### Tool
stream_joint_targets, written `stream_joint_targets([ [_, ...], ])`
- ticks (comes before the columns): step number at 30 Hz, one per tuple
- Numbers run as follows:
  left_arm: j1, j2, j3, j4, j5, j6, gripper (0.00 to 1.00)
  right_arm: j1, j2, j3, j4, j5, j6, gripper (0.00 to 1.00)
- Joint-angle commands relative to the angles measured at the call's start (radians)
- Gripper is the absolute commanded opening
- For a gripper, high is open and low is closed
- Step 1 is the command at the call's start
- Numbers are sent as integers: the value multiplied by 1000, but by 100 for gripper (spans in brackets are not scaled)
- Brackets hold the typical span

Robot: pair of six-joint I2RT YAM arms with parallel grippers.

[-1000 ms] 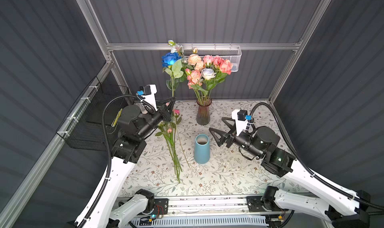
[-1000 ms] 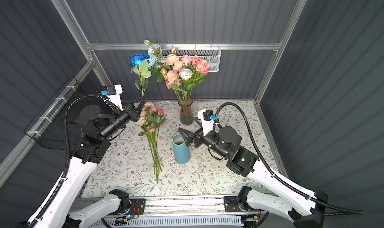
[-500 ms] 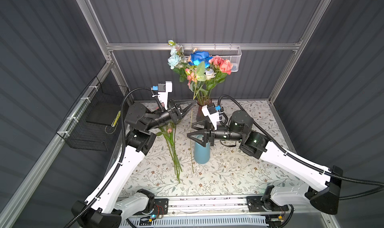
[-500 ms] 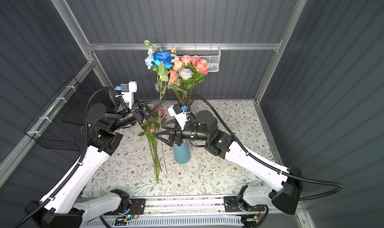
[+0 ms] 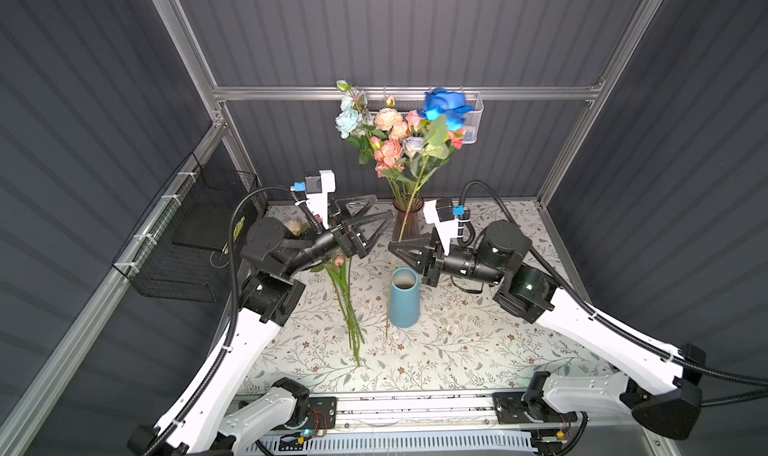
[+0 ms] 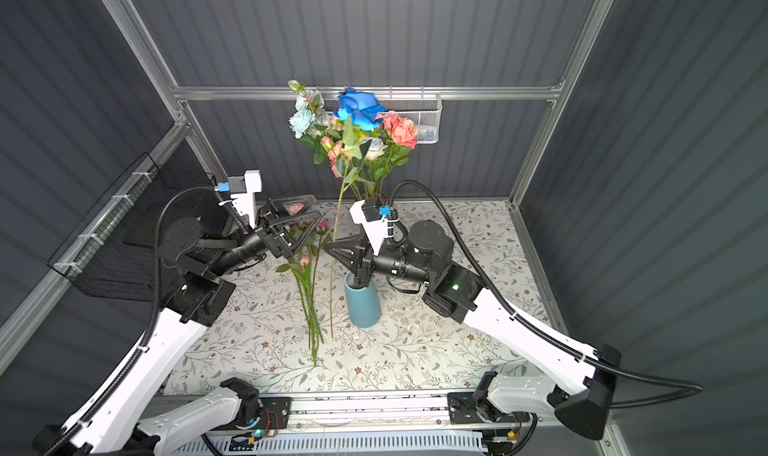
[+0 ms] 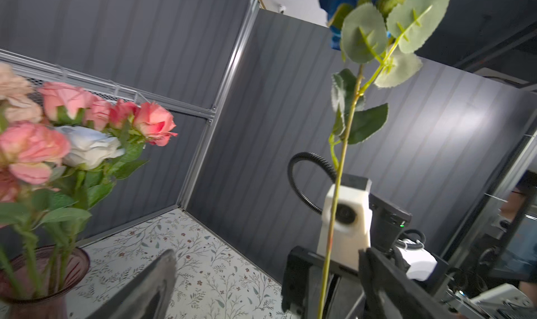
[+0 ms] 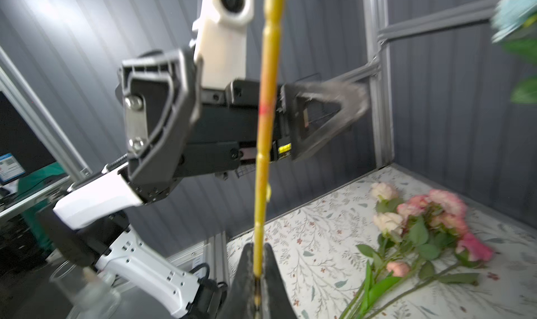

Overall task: Arrange flowers in a vase
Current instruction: Place the flower in the vase.

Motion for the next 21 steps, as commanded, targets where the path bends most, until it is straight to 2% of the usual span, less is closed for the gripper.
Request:
stream_joint_targets([
  [1,-1,-96,-19,-139,-206,142,100,-22,-44,12,0,223,-152,0],
  [3,-1,-137,-30,-213,-304,176,100,-51,-34,33,-4,274,-205,0],
  [6,-1,-189,-80,-278,-400,197,99,-103,4,72,6,281,-237,0],
  [13,-1,-254,-183,-360,-495,191,99,-152,133,123,16,266,-259,0],
  [21,1,-246,-308,-423,-671,167,100,-144,147,-88,105,235,-142,0],
])
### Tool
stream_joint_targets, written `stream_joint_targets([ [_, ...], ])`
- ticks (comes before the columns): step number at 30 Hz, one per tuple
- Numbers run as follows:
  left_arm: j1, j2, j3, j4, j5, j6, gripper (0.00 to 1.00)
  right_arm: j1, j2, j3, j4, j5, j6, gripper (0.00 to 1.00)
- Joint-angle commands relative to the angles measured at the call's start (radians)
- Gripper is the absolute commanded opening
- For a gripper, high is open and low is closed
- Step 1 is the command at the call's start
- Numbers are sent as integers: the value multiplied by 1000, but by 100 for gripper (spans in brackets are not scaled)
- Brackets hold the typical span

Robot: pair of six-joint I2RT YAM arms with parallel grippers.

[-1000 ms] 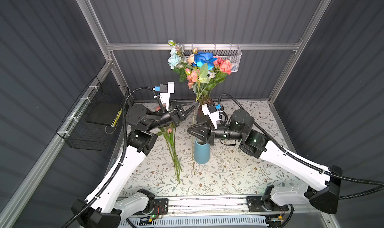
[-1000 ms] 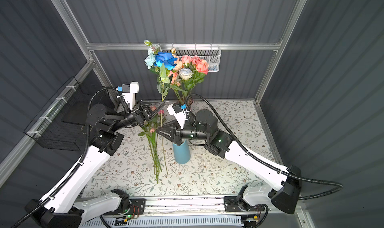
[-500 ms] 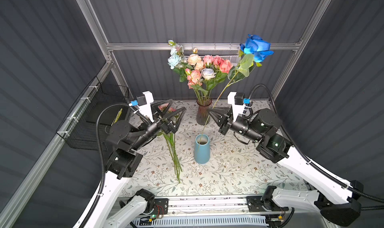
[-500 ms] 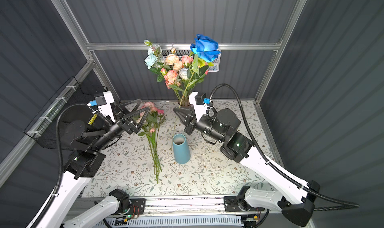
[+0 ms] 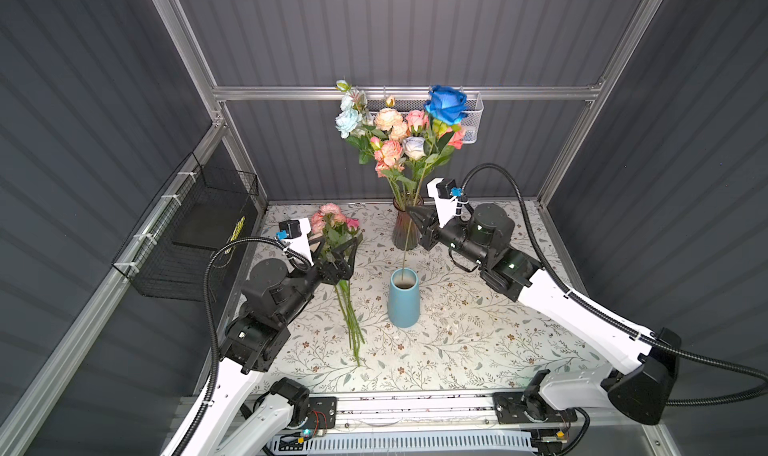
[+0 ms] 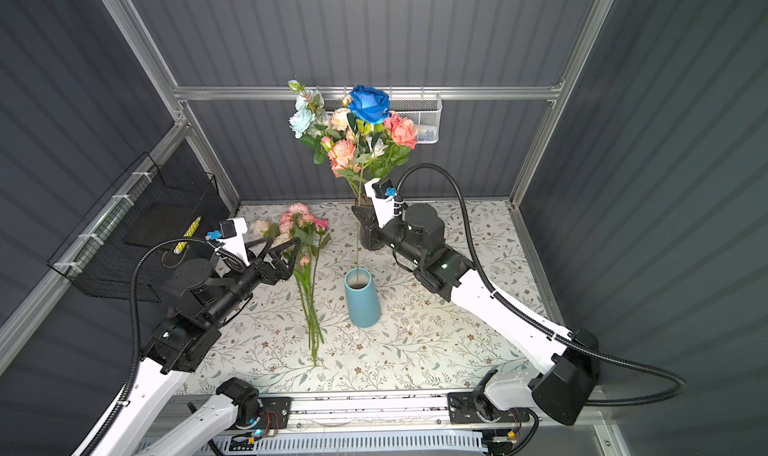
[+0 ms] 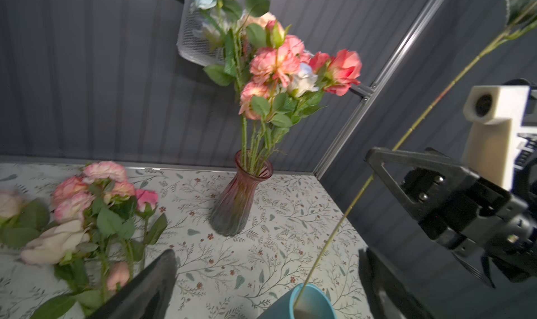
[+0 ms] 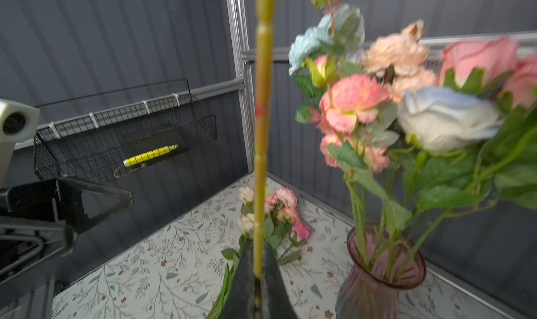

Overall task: Arrange flowers in a vase
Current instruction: Place the flower in the vase.

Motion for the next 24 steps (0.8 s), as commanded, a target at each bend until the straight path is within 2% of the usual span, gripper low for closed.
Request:
stream_joint_targets([
  [1,1,23,-38,-55,-124,-2,99,13,-16,-84,61,-11,64,0],
  [3,6,69,-54,-68,-146,-18,96,25,-21,-137,80,-9,88,3],
  [9,101,218,-107,-72,-99,-130,86,62,-54,-223,72,15,126,26],
  [14,142,392,-103,-121,-98,-165,80,77,-119,-281,65,34,153,63],
  [18,151,468,-128,-67,-79,-182,75,87,-165,-314,59,44,169,82],
  [19,154,482,-134,-56,-86,-186,73,89,-180,-321,56,50,174,95],
  [20,159,498,-134,-43,-88,-187,69,90,-196,-331,56,53,180,99],
  [24,173,577,-122,-7,-96,-181,54,94,-277,-370,55,62,199,99],
])
